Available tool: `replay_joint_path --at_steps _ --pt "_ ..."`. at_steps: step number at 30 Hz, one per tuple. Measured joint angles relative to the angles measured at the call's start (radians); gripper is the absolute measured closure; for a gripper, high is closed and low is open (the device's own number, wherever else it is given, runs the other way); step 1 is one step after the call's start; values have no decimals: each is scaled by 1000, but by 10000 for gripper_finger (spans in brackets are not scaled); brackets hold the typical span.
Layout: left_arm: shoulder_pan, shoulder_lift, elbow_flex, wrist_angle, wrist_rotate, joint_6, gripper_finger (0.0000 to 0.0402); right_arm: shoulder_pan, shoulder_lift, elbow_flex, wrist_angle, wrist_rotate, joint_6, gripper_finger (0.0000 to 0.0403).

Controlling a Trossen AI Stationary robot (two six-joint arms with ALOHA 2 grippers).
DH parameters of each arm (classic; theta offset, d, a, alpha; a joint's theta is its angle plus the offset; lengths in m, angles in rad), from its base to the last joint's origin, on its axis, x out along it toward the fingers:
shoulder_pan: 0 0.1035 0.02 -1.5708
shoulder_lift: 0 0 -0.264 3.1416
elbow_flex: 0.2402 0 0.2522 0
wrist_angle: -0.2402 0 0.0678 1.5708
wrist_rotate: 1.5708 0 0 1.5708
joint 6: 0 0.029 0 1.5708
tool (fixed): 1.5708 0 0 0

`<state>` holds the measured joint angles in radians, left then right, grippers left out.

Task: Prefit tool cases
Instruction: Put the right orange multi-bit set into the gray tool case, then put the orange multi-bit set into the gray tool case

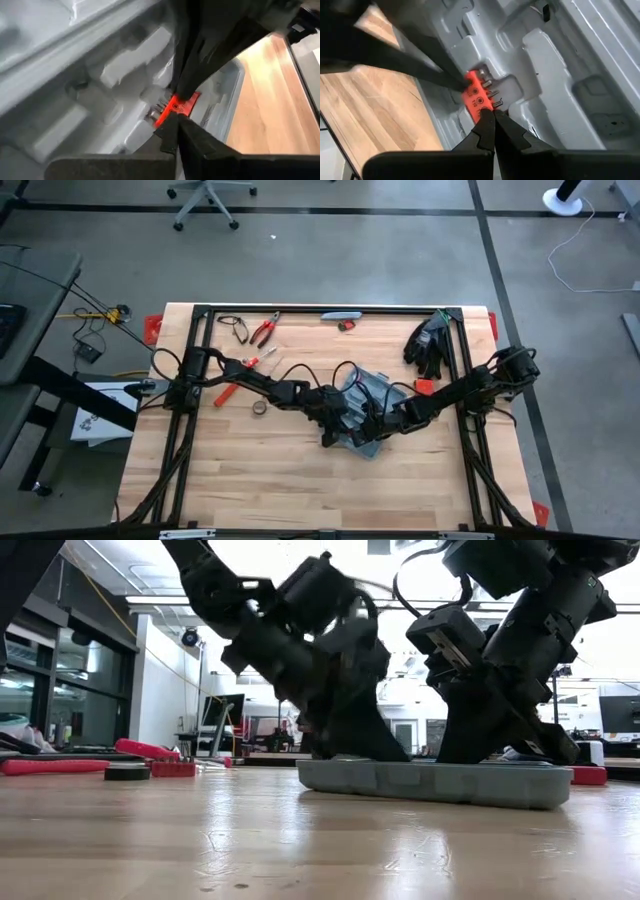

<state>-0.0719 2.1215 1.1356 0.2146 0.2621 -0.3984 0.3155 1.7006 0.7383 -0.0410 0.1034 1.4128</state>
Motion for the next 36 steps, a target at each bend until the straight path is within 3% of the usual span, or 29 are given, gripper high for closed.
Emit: replay_joint_path --at_steps 7,13,20,25,31,36 --pt "5 34 3 29 49 -53 401 1 -32 -2 -3 3 1 403" --pt "14 32 -4 94 67 -56 401 0 -45 -4 3 70 1 403" --pt "43 -61 -12 100 106 -50 401 16 -144 -3 9 199 -5 403" --pt "81 -174 -8 99 103 4 401 22 -244 -1 -80 218 -60 403" --pt "128 -305 -6 -117 -22 69 401 84 -343 0 -328 123 -40 403" --pt "144 -326 -7 -361 -128 90 401 164 -367 -1 -567 47 -18 403"
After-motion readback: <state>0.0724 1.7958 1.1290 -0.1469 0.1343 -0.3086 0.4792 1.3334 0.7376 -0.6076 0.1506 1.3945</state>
